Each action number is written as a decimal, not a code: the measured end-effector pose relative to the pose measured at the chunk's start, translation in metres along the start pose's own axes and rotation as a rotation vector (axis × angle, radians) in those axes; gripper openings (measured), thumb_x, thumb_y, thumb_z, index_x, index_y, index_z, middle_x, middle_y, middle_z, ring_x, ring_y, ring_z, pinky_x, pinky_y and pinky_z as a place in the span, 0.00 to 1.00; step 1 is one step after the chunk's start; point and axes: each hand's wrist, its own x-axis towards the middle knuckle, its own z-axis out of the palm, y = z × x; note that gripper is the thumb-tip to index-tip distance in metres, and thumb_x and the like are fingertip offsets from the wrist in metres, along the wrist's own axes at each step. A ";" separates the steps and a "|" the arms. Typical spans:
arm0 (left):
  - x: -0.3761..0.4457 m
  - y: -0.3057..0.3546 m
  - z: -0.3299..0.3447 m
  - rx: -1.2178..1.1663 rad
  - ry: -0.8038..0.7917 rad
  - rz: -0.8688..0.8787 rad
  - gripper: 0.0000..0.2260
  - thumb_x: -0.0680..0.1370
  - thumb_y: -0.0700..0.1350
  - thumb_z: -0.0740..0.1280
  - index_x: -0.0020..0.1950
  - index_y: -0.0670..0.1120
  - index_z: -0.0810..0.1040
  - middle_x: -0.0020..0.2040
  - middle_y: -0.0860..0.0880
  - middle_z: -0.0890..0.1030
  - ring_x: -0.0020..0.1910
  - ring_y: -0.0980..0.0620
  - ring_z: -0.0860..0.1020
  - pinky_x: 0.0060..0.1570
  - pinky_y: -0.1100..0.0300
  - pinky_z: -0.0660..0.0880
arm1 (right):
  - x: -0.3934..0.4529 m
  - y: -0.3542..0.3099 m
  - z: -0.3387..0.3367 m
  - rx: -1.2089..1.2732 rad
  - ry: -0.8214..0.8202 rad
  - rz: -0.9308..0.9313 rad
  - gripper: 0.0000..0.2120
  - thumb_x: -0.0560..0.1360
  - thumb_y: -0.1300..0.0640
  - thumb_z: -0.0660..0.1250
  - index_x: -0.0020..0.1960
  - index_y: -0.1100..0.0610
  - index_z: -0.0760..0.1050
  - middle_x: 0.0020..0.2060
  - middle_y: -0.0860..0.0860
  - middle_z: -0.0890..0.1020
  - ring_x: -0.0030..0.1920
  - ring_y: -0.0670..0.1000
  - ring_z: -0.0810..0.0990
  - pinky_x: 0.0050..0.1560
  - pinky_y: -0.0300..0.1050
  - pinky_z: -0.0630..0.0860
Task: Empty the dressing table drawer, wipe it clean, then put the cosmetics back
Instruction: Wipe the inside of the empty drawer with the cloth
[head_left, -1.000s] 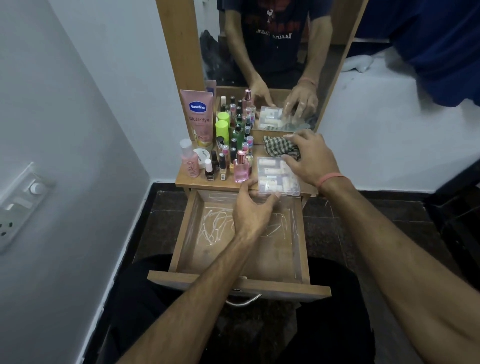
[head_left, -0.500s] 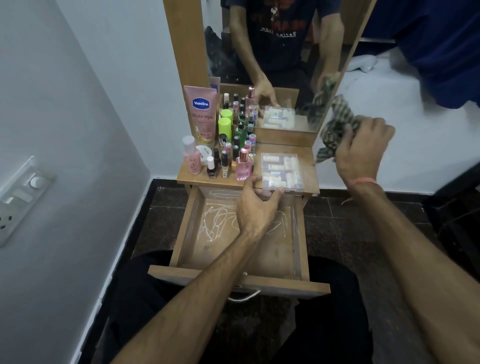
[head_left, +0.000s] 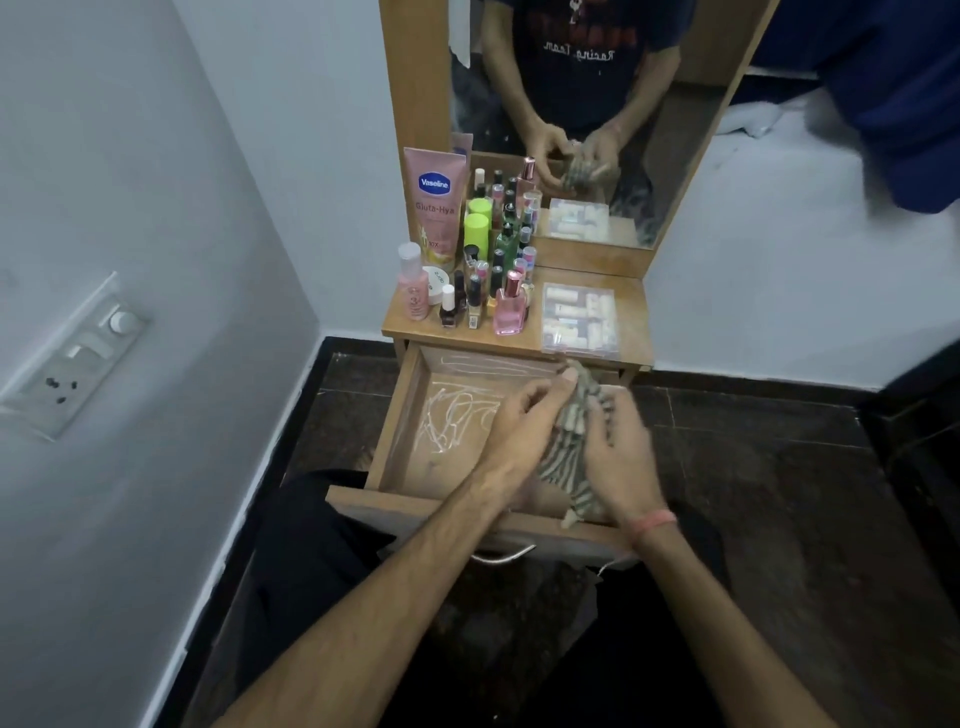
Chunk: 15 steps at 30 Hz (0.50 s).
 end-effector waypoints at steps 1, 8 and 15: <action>-0.002 -0.002 -0.007 0.023 -0.044 -0.011 0.19 0.80 0.65 0.75 0.60 0.52 0.88 0.55 0.52 0.90 0.57 0.52 0.88 0.64 0.52 0.83 | -0.003 0.004 0.007 -0.013 -0.044 -0.023 0.06 0.89 0.51 0.58 0.57 0.50 0.73 0.47 0.46 0.83 0.45 0.41 0.84 0.47 0.44 0.81; -0.007 -0.012 -0.044 -0.027 0.241 0.016 0.10 0.80 0.51 0.80 0.59 0.51 0.85 0.54 0.52 0.89 0.57 0.50 0.88 0.58 0.50 0.85 | -0.007 0.010 0.025 -0.084 -0.211 -0.067 0.10 0.83 0.41 0.69 0.55 0.46 0.80 0.45 0.41 0.86 0.46 0.40 0.85 0.52 0.50 0.83; -0.017 -0.009 -0.046 0.435 0.084 0.228 0.11 0.79 0.45 0.79 0.56 0.55 0.80 0.52 0.56 0.86 0.49 0.60 0.85 0.54 0.57 0.83 | -0.016 0.004 0.036 -0.565 -0.317 -0.237 0.15 0.72 0.43 0.72 0.52 0.52 0.84 0.47 0.51 0.87 0.48 0.56 0.85 0.46 0.44 0.76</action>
